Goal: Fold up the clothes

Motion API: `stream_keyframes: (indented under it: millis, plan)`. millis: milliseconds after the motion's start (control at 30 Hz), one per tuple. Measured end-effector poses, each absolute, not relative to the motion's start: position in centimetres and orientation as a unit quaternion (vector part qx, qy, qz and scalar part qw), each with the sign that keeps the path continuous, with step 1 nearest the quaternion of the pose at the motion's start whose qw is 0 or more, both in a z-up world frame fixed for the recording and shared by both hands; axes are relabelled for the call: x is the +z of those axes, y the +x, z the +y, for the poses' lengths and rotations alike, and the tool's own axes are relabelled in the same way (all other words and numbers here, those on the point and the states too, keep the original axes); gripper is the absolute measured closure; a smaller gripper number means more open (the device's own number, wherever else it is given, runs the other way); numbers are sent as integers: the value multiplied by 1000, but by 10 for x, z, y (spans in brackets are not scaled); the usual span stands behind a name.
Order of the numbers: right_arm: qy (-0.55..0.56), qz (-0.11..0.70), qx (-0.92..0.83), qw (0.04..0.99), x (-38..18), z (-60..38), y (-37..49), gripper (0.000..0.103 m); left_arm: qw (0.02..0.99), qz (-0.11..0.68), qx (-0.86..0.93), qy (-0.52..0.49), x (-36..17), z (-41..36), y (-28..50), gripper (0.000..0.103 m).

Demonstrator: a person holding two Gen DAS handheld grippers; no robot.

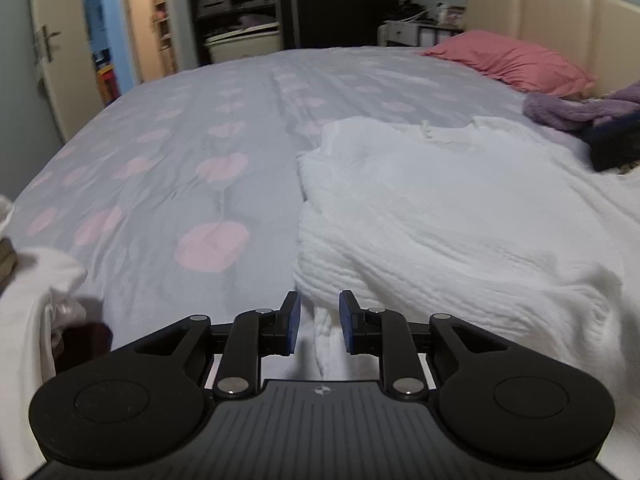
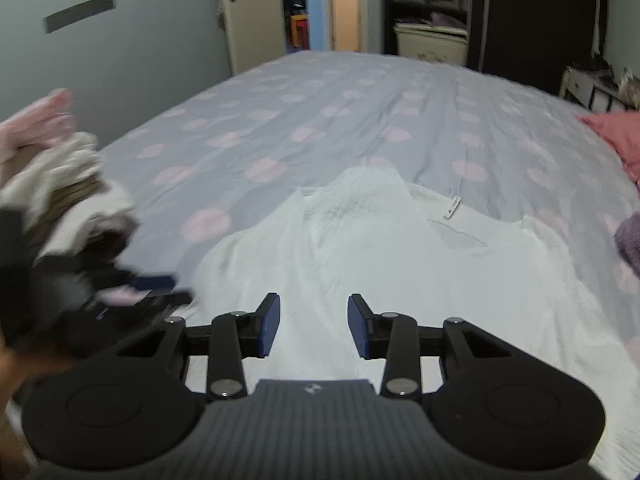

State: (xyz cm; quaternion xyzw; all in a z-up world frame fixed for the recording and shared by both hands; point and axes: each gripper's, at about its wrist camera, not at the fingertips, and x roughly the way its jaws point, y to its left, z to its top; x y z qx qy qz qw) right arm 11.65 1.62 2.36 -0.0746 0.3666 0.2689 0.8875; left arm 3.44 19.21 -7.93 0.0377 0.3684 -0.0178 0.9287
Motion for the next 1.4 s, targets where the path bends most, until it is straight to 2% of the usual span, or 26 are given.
stream_keyframes:
  millis: [100, 233, 600, 633, 733, 967, 1267, 1333, 1400]
  plan:
    - [-54, 390, 259, 882, 0, 28, 144, 62, 929, 370, -3, 25, -86, 184, 36, 77]
    - [-40, 404, 287, 867, -22, 38, 161, 62, 930, 367, 5, 7, -90, 179, 37, 64]
    - [-82, 418, 316, 848, -52, 63, 169, 62, 932, 359, 15, -41, -96, 180, 39, 63]
    - [-86, 418, 314, 848, -53, 64, 169, 64, 932, 359, 14, -41, -97, 180, 38, 63]
    - [-97, 421, 314, 845, -56, 64, 168, 92, 932, 360, 12, -41, -99, 178, 37, 63]
    - [-90, 403, 310, 856, -41, 53, 165, 98, 932, 361, 8, -37, -101, 172, 35, 62]
    - [-85, 413, 257, 870, -43, 36, 173, 97, 933, 359, 7, -32, -103, 169, 35, 60]
    - [-84, 415, 254, 870, -43, 38, 173, 92, 934, 355, 9, -32, -102, 170, 34, 59]
    - [-75, 415, 248, 872, -42, 37, 174, 77, 935, 352, 12, -32, -101, 171, 34, 59]
